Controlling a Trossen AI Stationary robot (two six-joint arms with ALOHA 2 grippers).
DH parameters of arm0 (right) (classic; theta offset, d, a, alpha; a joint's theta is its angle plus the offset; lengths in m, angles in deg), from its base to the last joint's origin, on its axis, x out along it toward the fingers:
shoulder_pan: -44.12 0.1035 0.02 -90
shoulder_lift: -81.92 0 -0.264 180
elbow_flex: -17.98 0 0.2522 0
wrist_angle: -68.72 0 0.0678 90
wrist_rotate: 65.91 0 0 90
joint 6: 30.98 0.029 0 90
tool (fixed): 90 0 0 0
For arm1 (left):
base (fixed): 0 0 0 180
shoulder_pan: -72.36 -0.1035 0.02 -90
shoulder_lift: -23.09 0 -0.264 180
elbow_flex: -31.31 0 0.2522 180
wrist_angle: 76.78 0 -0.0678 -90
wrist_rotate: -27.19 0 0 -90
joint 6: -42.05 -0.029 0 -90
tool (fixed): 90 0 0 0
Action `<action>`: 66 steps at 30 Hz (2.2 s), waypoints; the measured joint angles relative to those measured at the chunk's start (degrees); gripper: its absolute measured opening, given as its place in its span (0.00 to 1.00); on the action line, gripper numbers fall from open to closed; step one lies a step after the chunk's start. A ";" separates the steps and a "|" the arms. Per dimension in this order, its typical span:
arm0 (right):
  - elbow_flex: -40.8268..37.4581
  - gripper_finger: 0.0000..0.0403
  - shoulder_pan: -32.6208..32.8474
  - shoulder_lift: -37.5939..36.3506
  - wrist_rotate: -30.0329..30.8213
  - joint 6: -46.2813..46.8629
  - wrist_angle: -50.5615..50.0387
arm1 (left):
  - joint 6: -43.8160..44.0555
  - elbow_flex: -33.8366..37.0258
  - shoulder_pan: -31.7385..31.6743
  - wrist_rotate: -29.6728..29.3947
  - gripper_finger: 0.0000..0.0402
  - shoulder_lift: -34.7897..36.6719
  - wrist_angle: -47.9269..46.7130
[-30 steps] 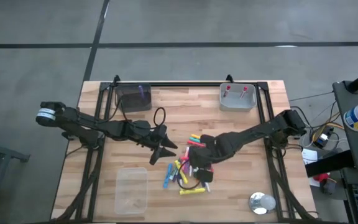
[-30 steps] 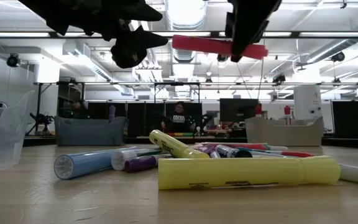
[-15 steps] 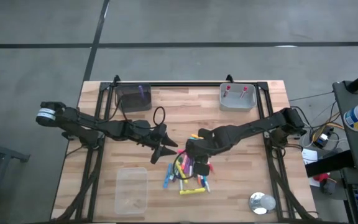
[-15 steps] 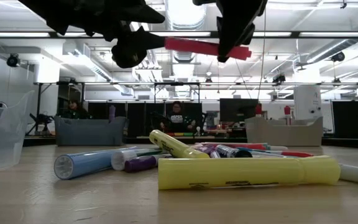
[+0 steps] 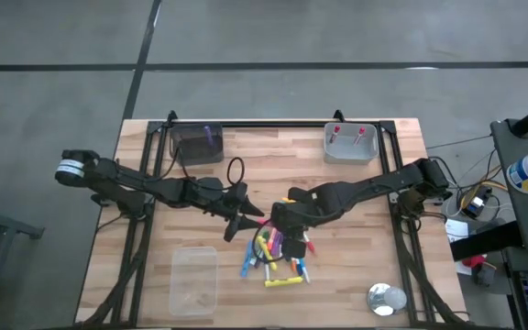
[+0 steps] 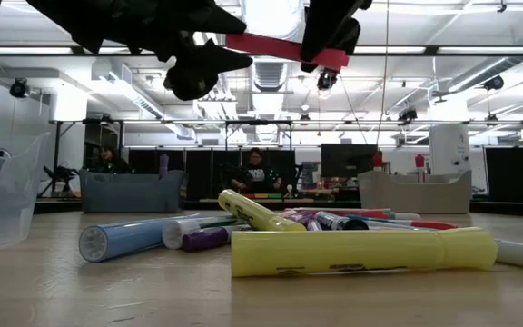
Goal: Pick & Place Markers
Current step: Put the pink highlighter pen into the black bin
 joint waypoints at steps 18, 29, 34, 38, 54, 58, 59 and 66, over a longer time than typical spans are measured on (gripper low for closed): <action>0.00 0.18 -0.37 0.00 0.13 -1.42 1.29 | -0.03 0.00 0.00 0.02 0.40 -0.02 0.07; 0.00 0.18 -0.37 0.02 0.15 -1.66 1.44 | -0.18 0.00 0.00 0.20 0.27 -0.02 0.07; 0.00 0.18 -0.37 0.04 0.13 -1.64 1.38 | -0.49 0.00 0.00 0.17 0.20 -0.02 0.05; 0.00 0.18 -0.37 0.04 0.13 -1.79 1.00 | -0.52 0.00 0.00 -0.02 0.18 -0.03 0.04; 0.31 0.31 -0.15 -4.67 0.19 -2.37 2.13 | -3.06 0.00 0.02 -0.90 0.18 0.05 4.40; 0.31 0.34 -0.04 -8.40 2.01 -3.49 4.78 | -3.34 0.00 -0.04 -1.38 0.18 0.39 6.46; 0.31 0.35 -0.02 -9.14 2.54 -3.97 5.71 | -3.35 0.00 -0.04 -1.38 0.18 0.47 6.97; 0.31 0.37 -0.04 -15.06 5.09 -11.36 14.21 | -3.77 0.00 -0.04 -1.31 0.18 1.03 11.98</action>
